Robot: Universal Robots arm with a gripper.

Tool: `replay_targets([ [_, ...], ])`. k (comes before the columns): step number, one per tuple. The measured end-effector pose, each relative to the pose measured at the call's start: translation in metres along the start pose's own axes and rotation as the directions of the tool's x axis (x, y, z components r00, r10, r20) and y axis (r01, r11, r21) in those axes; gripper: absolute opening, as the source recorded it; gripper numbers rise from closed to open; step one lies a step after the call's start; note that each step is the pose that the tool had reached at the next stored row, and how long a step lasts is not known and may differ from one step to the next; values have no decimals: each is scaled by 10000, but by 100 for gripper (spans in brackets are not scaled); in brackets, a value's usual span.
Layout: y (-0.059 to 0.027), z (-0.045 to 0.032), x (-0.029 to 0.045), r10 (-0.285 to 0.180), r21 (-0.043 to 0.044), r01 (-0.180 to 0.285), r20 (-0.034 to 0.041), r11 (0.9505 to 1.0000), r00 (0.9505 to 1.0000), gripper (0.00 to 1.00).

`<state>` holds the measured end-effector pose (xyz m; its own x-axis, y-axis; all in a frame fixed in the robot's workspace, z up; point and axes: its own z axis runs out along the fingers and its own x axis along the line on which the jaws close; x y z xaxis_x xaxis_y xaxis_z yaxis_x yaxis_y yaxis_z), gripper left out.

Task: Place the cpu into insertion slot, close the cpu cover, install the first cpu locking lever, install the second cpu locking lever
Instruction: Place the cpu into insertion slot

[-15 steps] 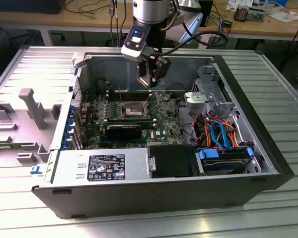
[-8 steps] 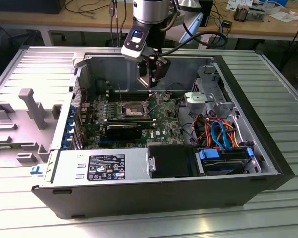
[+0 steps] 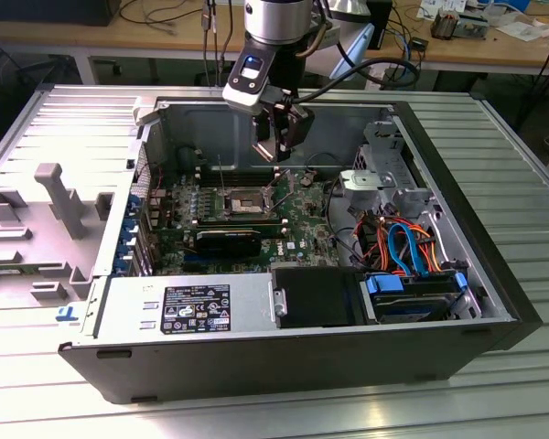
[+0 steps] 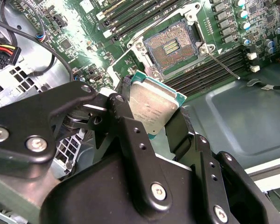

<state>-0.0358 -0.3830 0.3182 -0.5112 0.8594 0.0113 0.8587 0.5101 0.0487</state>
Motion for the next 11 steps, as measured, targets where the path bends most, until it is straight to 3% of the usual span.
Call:
replay_targets([
  [11, 0, 0, 0, 217, -2, -217, 11, 9998, 9998, 54],
])
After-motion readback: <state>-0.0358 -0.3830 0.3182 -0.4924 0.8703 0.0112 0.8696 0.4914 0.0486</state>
